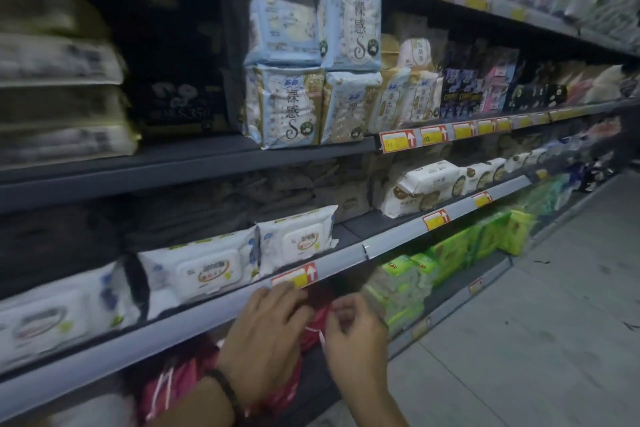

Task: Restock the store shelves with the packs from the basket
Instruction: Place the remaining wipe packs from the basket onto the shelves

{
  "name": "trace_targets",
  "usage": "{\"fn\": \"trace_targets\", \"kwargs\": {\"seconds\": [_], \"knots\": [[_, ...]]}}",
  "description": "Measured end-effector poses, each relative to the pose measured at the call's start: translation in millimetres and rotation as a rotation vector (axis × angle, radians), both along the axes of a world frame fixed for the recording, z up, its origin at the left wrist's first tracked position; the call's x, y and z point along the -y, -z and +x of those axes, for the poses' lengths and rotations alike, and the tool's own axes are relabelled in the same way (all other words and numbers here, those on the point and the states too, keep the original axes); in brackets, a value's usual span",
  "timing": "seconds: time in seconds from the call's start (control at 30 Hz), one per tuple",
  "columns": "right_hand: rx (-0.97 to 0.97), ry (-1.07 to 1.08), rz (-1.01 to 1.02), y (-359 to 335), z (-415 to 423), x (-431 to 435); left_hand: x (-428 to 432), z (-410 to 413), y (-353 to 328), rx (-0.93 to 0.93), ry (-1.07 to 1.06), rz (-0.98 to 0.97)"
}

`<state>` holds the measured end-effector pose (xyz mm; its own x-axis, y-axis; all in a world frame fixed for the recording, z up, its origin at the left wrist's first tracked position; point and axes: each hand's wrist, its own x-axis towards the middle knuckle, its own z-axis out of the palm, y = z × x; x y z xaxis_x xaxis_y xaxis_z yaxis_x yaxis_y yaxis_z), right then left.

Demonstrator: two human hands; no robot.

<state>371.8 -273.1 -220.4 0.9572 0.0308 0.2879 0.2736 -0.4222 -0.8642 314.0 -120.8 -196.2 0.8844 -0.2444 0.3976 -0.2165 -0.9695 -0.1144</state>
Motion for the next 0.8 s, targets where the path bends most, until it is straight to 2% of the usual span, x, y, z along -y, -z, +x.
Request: {"fn": "trace_targets", "kwargs": {"seconds": [0.1, 0.17, 0.23, 0.33, 0.4, 0.5, 0.63, 0.73, 0.8], "knots": [[-0.091, -0.16, -0.18, 14.6, -31.7, -13.2, -13.4, -92.1, 34.1, -0.068, -0.065, -0.166], [-0.157, -0.341, -0.364, 31.9, -49.7, -27.5, -38.4, -157.9, 65.1, -0.242, -0.206, -0.244], [-0.265, -0.59, -0.549, 51.7, -73.6, -44.6, -64.3, -225.4, 96.4, -0.49, -0.419, -0.419], [-0.518, -0.933, -0.963, 91.2, -113.6, -69.0, -90.1, -307.5, 131.6, -0.71, -0.648, -0.56], [-0.696, -1.056, -1.124, 120.1, -145.1, -83.9, -95.9, -336.3, 143.1, -0.848, -0.705, -0.589], [-0.69, -1.132, -1.26, 153.1, -186.3, -100.8, -98.7, -346.4, 165.2, -1.059, -0.79, -0.549], [-0.665, -1.239, -1.264, 171.6, -219.6, -124.1, -110.9, -340.5, 197.1, -1.152, -0.887, -0.634], [-0.714, -1.156, -1.179, 193.4, -236.4, -145.8, -124.9, -335.7, 220.3, -1.248, -0.981, -0.655], [-0.721, -1.097, -1.182, 208.6, -244.1, -159.8, -132.6, -329.3, 242.9, -1.273, -0.966, -0.652]]}}
